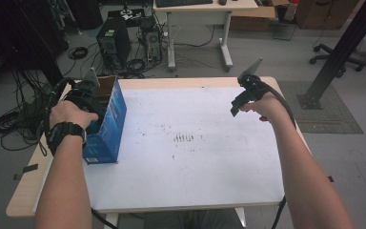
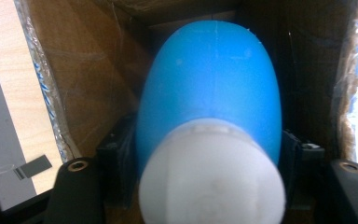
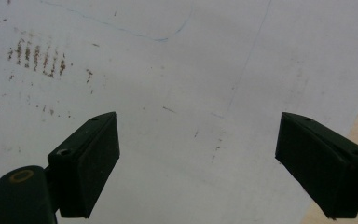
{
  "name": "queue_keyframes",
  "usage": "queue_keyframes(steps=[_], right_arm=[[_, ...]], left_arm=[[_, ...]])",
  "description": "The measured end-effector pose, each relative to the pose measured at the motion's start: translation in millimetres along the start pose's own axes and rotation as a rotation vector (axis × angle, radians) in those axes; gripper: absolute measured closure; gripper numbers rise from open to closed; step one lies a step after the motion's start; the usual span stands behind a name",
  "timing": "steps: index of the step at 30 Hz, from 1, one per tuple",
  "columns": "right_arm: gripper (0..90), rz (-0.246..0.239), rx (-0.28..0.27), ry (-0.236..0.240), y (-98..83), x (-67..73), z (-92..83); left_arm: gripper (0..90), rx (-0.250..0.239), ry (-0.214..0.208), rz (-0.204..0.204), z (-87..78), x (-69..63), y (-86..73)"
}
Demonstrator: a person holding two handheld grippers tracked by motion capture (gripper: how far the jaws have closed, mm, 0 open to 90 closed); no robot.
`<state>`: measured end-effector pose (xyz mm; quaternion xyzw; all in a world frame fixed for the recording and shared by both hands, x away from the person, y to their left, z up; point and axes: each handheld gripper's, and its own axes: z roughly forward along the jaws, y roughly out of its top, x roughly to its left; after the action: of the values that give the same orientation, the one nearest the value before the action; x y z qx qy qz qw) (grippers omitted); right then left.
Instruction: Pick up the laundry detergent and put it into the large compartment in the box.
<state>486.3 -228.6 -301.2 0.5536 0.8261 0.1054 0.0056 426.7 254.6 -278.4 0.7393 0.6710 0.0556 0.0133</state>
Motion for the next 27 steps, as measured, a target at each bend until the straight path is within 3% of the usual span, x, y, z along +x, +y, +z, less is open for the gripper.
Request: queue_keyframes(steps=[12, 27], right_arm=[[13.4, -0.003, -0.001, 0.001, 0.5, 0.6, 0.7], [13.4, -0.001, -0.002, 0.001, 0.2, 1.7, -0.3]], left_arm=[[28.5, 0.001, -0.004, 0.015, -1.2, 1.2, -2.3], [24.3, -0.006, 0.014, 0.053, -24.2, 1.3, -3.2]])
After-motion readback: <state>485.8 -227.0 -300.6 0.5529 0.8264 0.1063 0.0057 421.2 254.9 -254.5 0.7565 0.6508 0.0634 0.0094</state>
